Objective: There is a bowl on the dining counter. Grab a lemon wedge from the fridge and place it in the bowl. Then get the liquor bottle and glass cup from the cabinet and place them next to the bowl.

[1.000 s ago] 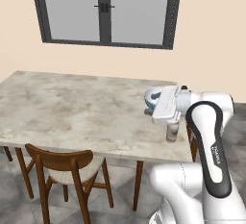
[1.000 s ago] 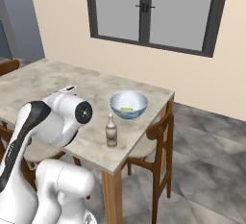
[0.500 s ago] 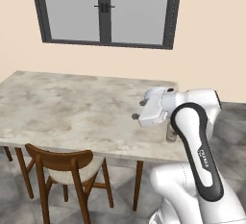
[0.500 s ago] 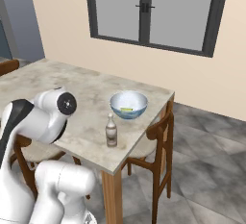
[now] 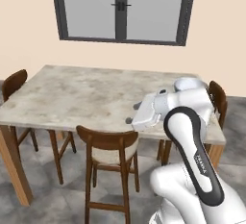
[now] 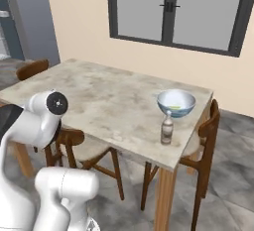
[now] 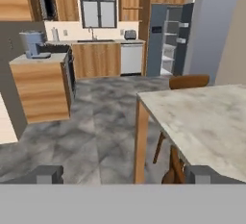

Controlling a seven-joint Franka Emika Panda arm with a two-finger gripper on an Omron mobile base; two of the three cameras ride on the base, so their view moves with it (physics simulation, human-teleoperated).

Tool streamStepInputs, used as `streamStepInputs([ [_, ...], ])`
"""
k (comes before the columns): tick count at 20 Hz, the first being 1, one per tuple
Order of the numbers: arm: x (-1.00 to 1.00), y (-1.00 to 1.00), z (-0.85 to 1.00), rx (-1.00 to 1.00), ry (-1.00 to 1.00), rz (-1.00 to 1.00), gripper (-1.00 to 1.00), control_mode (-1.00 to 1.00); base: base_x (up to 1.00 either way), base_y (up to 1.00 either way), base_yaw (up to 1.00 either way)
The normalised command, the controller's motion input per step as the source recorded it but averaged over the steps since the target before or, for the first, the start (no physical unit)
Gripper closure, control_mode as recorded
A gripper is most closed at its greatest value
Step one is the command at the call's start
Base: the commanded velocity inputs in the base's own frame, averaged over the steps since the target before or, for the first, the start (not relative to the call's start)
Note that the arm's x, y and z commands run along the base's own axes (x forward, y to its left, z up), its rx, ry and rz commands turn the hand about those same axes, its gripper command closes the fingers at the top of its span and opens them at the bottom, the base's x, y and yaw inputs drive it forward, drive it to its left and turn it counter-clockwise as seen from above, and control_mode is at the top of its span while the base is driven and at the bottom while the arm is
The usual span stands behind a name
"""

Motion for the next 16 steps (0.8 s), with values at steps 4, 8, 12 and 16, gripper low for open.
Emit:
streamStepInputs([
  [4,0.0,0.0,0.0,0.0,0.0,0.0,-1.0,1.0,-0.23,1.0,-0.05],
  [8,0.0,0.0,0.0,0.0,0.0,0.0,-1.0,1.0,-0.05,1.0,-0.08],
  [12,0.0,0.0,0.0,0.0,0.0,0.0,-1.0,1.0,0.03,1.0,-0.03],
  [16,0.0,0.0,0.0,0.0,0.0,0.0,-1.0,1.0,0.18,1.0,0.04],
])
